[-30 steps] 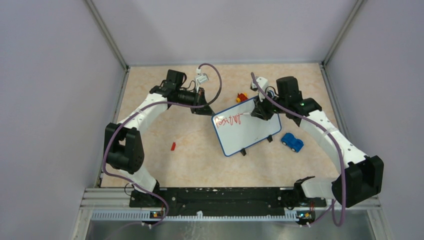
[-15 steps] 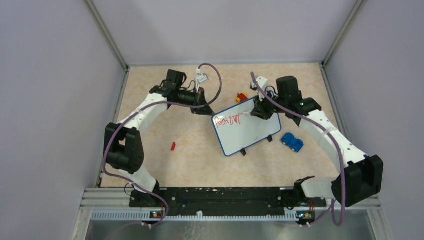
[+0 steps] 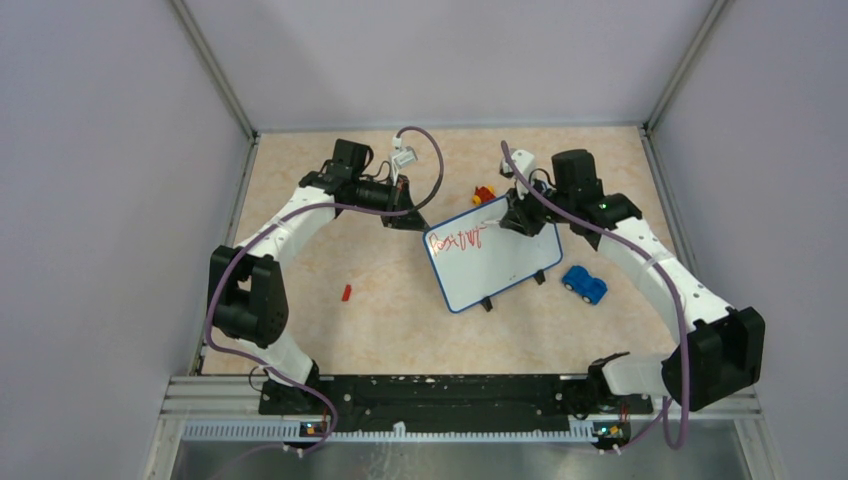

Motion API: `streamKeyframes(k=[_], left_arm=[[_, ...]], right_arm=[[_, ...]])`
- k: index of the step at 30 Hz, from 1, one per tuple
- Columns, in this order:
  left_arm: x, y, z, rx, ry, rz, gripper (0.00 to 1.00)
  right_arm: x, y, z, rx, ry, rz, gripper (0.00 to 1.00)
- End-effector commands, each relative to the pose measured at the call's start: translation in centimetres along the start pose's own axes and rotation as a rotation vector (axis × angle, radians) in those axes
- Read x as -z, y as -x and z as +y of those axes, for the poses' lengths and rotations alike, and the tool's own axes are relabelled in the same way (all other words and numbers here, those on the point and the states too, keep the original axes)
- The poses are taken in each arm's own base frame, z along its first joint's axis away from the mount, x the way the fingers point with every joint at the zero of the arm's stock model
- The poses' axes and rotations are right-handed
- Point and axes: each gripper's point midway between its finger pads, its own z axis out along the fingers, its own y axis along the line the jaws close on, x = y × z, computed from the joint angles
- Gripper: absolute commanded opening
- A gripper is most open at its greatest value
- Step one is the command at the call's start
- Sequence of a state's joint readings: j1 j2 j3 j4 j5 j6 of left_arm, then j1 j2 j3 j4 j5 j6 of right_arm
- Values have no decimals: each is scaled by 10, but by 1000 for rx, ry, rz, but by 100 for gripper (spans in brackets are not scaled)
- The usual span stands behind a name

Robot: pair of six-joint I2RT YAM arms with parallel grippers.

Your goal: Write a sentence on the whiteboard

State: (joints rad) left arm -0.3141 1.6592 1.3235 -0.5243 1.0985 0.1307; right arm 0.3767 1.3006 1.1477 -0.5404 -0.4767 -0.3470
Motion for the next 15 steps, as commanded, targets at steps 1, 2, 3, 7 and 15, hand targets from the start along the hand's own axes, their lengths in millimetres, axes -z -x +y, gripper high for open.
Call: streamKeyframes(k=[1,2,3,7,15], left_arm=[[-2,2,-13,-27,-33,7,0],[-2,2,-13,-28,-31,6,0],[-2,2,-13,-29,-31,6,0],[-2,2,-12,-29,-32,6,0],[-2,2,-13,-27,-31,7,0]], right_arm=[[-5,2,-5,18,-9,-14,0],[-5,-1,-4,17,-9,-9,0],[-4,-3,-3,17,-9,-6,0],[-4,-12,0,12,-1,7,0],[-1,-16,1,19,-6,18,0]])
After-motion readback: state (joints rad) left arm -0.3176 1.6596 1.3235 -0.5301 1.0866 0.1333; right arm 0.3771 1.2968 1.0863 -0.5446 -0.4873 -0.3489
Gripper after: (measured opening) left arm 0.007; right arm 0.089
